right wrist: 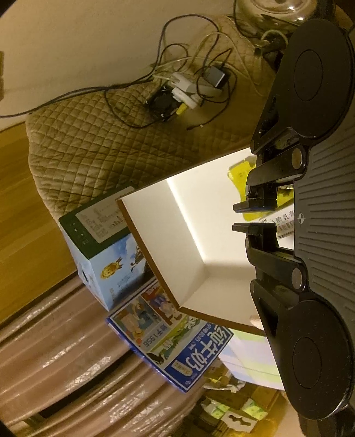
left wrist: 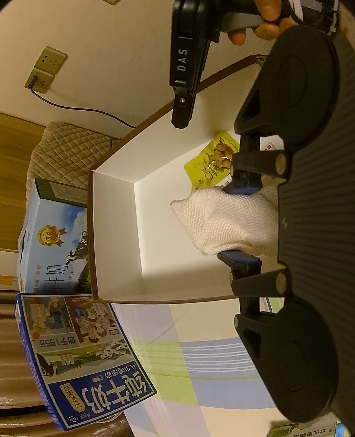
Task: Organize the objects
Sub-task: 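Carry the towel and yellow packet into the cardboard box and release both, then withdraw both open grippers from the cardboard box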
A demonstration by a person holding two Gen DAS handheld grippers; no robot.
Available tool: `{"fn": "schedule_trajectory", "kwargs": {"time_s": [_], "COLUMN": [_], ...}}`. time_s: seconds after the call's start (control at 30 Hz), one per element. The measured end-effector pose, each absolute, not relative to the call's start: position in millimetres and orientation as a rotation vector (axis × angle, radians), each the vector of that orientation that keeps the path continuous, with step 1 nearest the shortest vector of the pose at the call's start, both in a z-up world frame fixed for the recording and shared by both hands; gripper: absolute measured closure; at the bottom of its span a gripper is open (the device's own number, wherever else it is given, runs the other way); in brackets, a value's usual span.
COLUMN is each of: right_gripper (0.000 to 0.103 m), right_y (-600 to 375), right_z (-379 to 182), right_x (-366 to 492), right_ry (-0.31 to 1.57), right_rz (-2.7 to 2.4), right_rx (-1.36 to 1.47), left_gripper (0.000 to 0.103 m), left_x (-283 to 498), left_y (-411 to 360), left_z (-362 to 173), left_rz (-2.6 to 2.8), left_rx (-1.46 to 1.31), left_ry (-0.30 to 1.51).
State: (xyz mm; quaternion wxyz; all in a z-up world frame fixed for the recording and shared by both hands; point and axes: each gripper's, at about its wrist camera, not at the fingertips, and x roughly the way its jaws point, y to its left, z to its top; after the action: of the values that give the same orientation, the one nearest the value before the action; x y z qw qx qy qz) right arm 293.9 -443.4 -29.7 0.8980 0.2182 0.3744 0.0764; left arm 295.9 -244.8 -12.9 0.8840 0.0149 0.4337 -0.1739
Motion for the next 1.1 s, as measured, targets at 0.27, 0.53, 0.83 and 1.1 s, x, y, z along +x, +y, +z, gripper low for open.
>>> {"fn": "schedule_trajectory", "kwargs": {"time_s": [0.27,0.53,0.83,1.1], "right_gripper": [0.095,0.056,0.041,0.038], "right_y": [-436,-431,-422,-419], "right_z": [-35,-28,-23,-12], "right_x": [294,285,267,248], "right_ry": [0.810,0.792,0.819,0.820], "right_rz": [0.184,0.214,0.241,0.243], "right_rx": [0.390,0.309,0.224,0.212], "left_gripper": [0.062,0.030,0.015,0.010], "left_x": [308,314,303,280], "left_y": [-250,-248,-234,-217], "left_z": [-20,-14,1,12], "left_rz": [-0.357,-0.356,-0.338,-0.316], "left_rx": [0.040,0.021,0.008,-0.005], "left_ry": [0.919,0.895,0.876,0.880]}}
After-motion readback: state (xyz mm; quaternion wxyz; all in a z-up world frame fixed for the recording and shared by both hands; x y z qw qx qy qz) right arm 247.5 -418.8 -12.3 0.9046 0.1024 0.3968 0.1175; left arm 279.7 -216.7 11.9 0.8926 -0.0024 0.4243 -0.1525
